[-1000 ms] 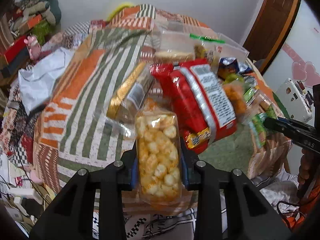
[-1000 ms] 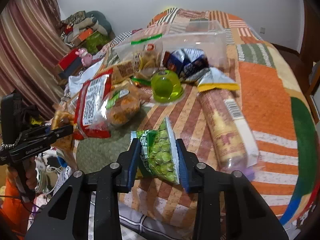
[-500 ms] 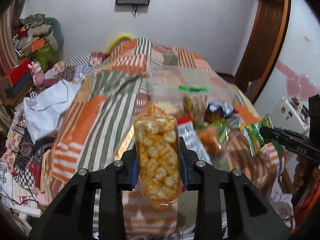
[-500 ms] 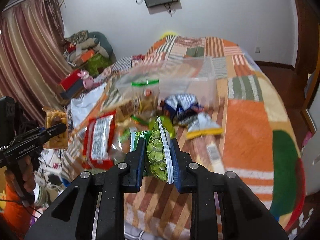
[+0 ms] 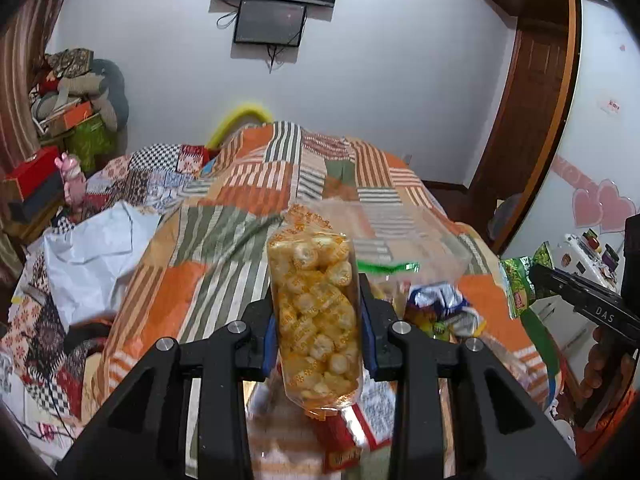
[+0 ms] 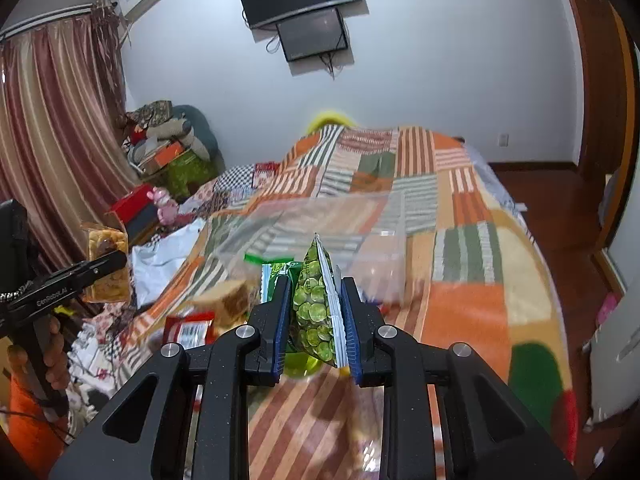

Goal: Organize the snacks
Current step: 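Carry both bags into the clear plastic box and open both tools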

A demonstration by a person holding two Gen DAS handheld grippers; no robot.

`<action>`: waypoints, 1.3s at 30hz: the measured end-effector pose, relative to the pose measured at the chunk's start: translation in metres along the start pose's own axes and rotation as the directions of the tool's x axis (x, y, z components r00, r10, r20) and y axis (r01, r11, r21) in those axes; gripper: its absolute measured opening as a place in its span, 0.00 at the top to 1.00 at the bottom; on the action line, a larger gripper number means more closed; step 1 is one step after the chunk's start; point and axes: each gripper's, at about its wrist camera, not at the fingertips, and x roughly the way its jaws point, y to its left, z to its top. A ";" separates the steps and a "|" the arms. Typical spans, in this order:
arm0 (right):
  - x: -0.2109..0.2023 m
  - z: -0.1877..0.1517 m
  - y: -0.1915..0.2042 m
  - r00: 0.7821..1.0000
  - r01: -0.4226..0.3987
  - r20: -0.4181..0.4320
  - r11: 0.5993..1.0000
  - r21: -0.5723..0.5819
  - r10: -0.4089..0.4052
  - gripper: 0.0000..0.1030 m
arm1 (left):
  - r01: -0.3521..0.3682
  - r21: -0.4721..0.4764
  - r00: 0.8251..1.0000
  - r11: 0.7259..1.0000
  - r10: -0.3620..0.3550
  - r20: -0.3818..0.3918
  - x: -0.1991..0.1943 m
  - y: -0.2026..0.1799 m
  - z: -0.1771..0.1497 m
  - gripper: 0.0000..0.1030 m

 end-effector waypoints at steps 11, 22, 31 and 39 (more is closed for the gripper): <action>0.022 0.035 -0.005 0.998 0.017 0.059 1.000 -0.024 -0.015 0.79 | 0.008 0.045 1.000 0.999 -0.009 0.026 0.032 -0.012 0.040 0.68; 0.064 0.048 -0.019 1.000 0.005 0.003 1.000 -0.011 -0.005 0.79 | 0.023 0.064 0.997 0.998 -0.018 -0.069 0.102 -0.016 0.061 0.68; 0.105 0.048 -0.036 0.995 0.013 -0.100 1.000 0.013 -0.011 0.79 | 0.023 0.093 0.987 0.995 -0.008 -0.162 0.154 -0.017 0.060 0.68; 0.132 0.050 -0.046 0.986 0.042 -0.163 0.999 0.023 -0.038 0.78 | 0.057 0.051 0.972 0.997 -0.044 -0.232 0.188 -0.009 0.061 0.68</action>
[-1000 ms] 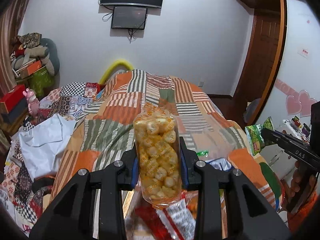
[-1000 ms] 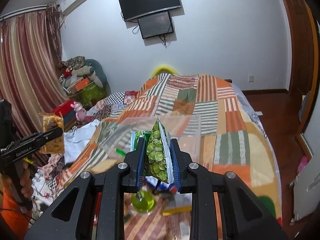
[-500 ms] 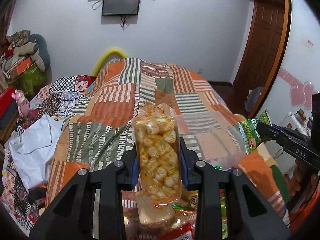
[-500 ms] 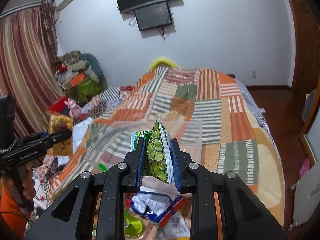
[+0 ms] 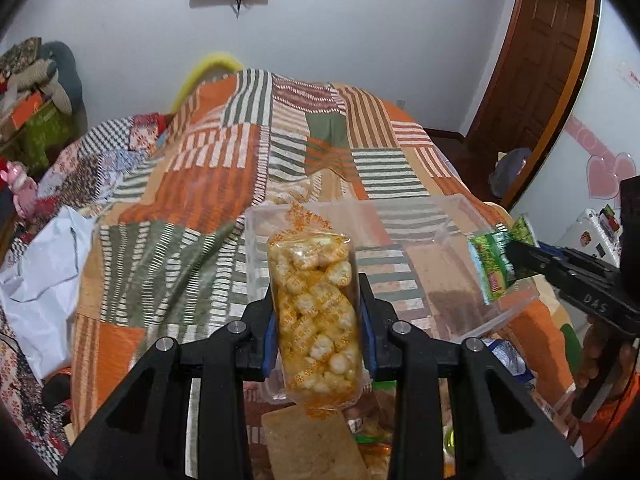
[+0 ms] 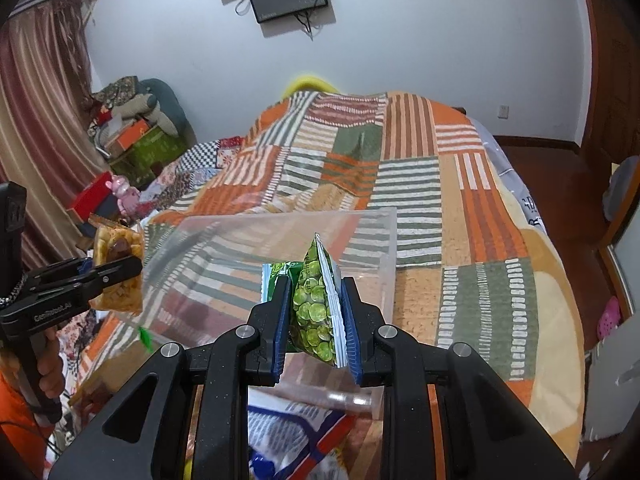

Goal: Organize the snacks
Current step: 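Carry both bags into the clear plastic box and open both tools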

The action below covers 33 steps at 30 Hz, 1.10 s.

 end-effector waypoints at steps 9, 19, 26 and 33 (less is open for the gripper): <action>0.021 -0.009 0.001 0.997 -0.018 -0.082 1.000 -0.020 0.016 0.75 | -0.003 0.028 1.000 1.000 0.003 -0.029 0.013 -0.008 -0.001 0.66; 0.003 -0.007 0.008 0.998 -0.015 -0.067 0.999 -0.034 0.012 0.53 | -0.009 0.012 1.000 1.000 0.008 0.023 -0.015 -0.007 -0.007 0.55; -0.033 -0.006 0.019 1.000 -0.006 -0.006 0.998 -0.070 0.006 0.38 | -0.027 0.005 0.996 1.000 0.027 0.088 -0.054 -0.012 -0.014 0.38; -0.067 -0.014 0.028 0.999 -0.003 0.051 0.997 -0.075 0.007 0.37 | -0.019 -0.014 0.991 1.000 0.021 0.131 -0.093 -0.021 -0.029 0.32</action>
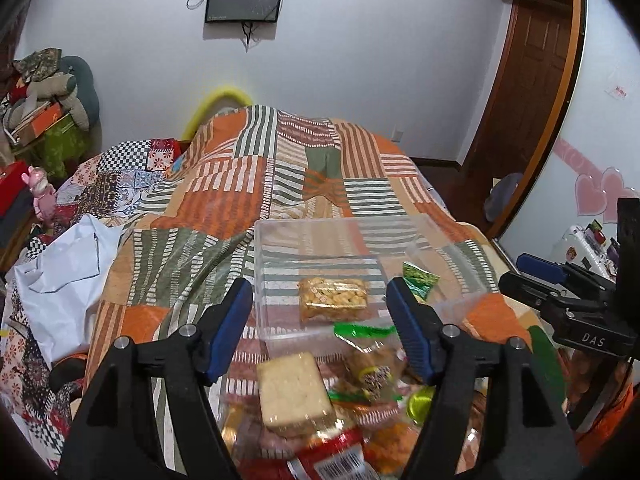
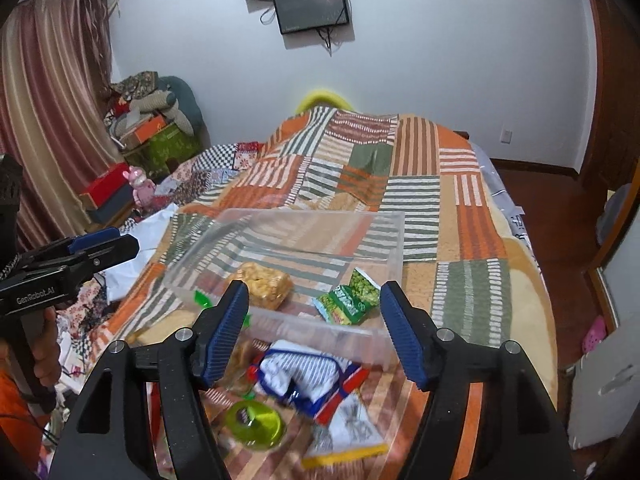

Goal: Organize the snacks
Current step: 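Carry both bags into the clear plastic box and open both tools, then grasp the red chip bag with left tool while right tool grasps wafer roll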

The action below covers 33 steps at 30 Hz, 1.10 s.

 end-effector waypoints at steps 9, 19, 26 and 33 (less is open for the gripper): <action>-0.034 -0.022 0.002 1.000 0.020 0.025 1.000 -0.004 -0.020 0.37 | -0.024 0.002 1.000 1.000 0.024 -0.014 -0.024 -0.006 -0.029 0.26; -0.050 -0.062 -0.010 0.999 0.035 -0.004 0.998 0.048 -0.034 0.37 | -0.031 -0.016 0.993 0.999 0.029 -0.117 -0.021 -0.011 -0.077 0.26; -0.046 -0.089 -0.019 0.998 0.023 -0.061 0.994 0.104 -0.017 0.37 | -0.034 -0.042 0.980 0.999 0.025 -0.197 -0.018 -0.008 -0.108 0.25; -0.030 -0.116 -0.023 0.989 0.043 -0.144 0.992 0.117 -0.026 0.37 | -0.020 -0.077 0.963 0.997 -0.002 -0.270 -0.008 0.002 -0.123 0.18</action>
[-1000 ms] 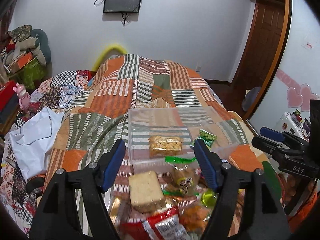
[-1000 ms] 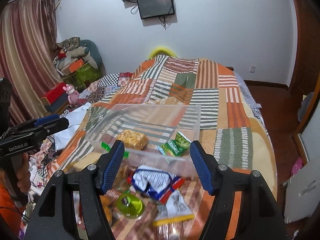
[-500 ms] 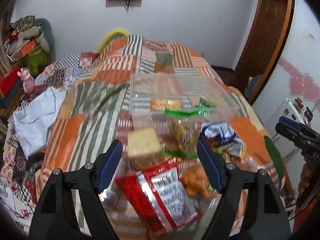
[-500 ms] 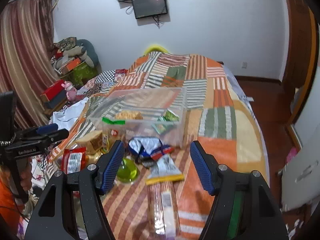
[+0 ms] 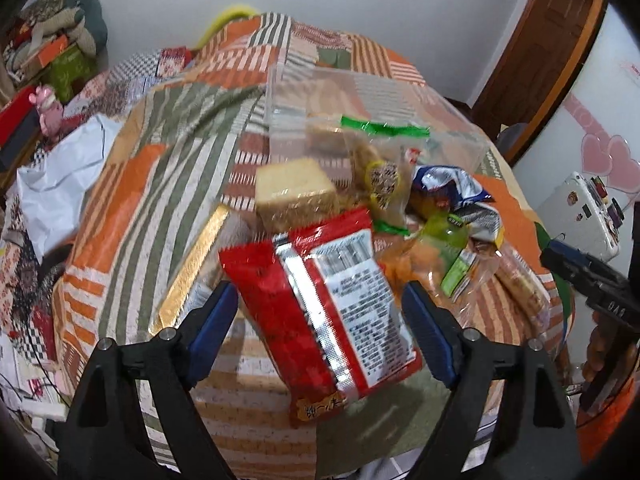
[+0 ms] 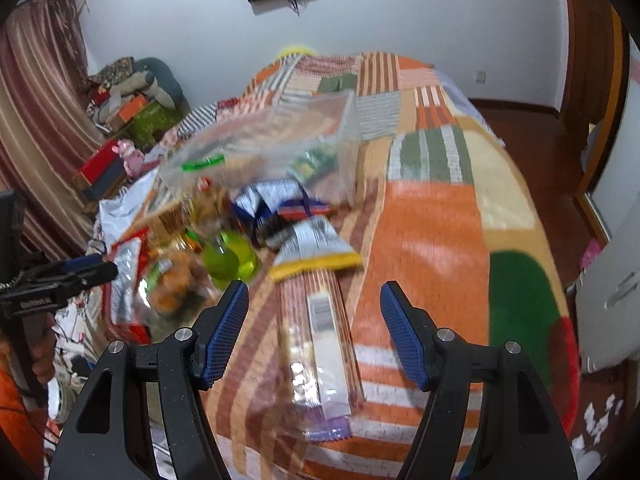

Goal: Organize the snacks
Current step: 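Grasp the red chip bag with left tool while right tool grasps wafer roll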

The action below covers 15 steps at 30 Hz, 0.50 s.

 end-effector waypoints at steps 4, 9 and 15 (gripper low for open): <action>0.012 -0.011 -0.005 0.999 -0.019 -0.047 0.999 0.030 0.020 0.37 | 0.018 -0.022 0.998 1.000 -0.019 -0.052 0.011 0.001 -0.005 0.18; 0.019 -0.020 -0.004 0.996 -0.027 -0.081 0.999 0.030 0.029 0.37 | 0.028 -0.029 0.997 0.999 -0.030 -0.072 0.022 -0.003 -0.007 0.17; 0.021 -0.023 0.003 0.996 -0.026 -0.083 1.000 0.008 0.027 0.37 | 0.042 -0.048 0.993 0.998 -0.047 -0.108 0.037 -0.004 -0.010 0.15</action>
